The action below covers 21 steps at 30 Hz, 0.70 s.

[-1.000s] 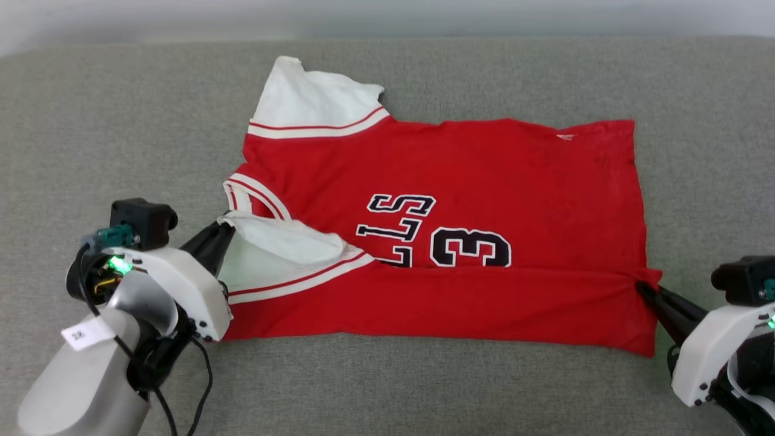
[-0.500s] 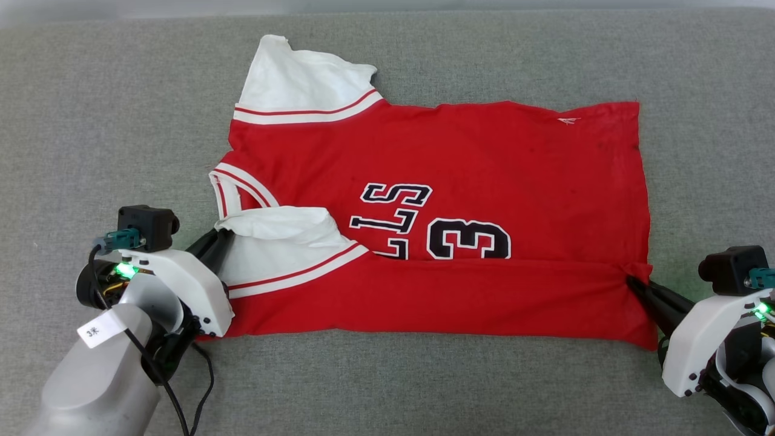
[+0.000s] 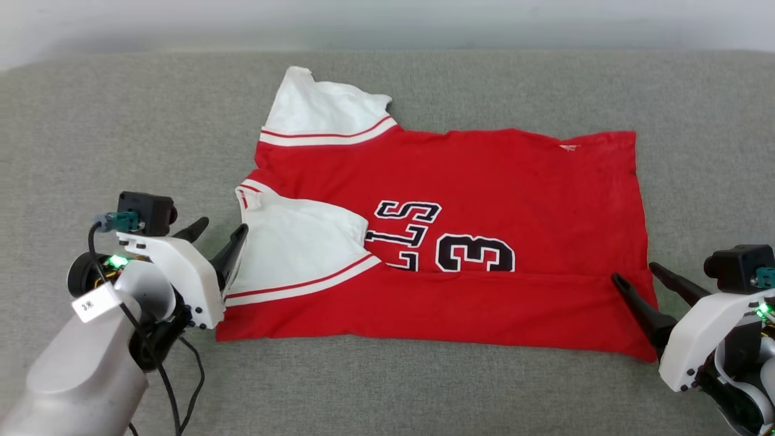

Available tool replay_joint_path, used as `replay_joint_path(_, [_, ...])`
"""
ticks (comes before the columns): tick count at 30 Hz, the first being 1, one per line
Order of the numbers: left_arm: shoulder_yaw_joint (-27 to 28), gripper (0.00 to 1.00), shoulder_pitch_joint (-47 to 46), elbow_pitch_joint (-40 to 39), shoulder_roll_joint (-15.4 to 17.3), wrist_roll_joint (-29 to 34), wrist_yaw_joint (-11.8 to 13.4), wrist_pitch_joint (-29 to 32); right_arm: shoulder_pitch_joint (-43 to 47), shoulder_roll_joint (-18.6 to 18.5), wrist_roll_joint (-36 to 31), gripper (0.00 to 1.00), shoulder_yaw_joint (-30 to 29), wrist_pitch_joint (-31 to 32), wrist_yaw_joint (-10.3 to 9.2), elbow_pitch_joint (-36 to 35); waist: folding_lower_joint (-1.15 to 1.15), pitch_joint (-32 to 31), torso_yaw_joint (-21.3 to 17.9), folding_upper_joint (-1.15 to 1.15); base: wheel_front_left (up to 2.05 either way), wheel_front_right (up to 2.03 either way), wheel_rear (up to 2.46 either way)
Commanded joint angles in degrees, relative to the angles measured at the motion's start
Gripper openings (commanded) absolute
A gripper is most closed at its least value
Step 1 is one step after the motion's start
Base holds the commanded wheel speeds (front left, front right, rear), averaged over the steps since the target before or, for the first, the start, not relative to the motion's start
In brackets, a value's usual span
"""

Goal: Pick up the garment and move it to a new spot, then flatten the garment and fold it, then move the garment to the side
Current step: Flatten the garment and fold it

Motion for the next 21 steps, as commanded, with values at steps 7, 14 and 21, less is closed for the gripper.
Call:
replay_joint_path(7, [-2.7,1.00,-1.4,-5.7,4.5,-6.4,0.0,14.2,2.5,1.8,-1.4,1.00,-1.9,0.6,-0.07,-1.0,0.00,-3.6,1.7,0.00,0.00,0.00,0.00])
replay_joint_path(14, [-5.3,1.00,-1.5,-9.7,7.1,-10.5,0.0,27.0,3.6,3.0,-1.8,1.00,-2.0,1.1,-0.07,-0.8,0.00,-5.3,2.3,0.00,0.00,0.00,0.00])
replay_joint_path(21, [-7.9,1.00,-2.0,-11.1,8.5,-11.7,0.2,36.2,3.9,3.6,-1.9,1.00,-1.1,1.8,-0.07,-0.6,0.00,-6.4,1.9,0.00,0.00,0.00,0.00])
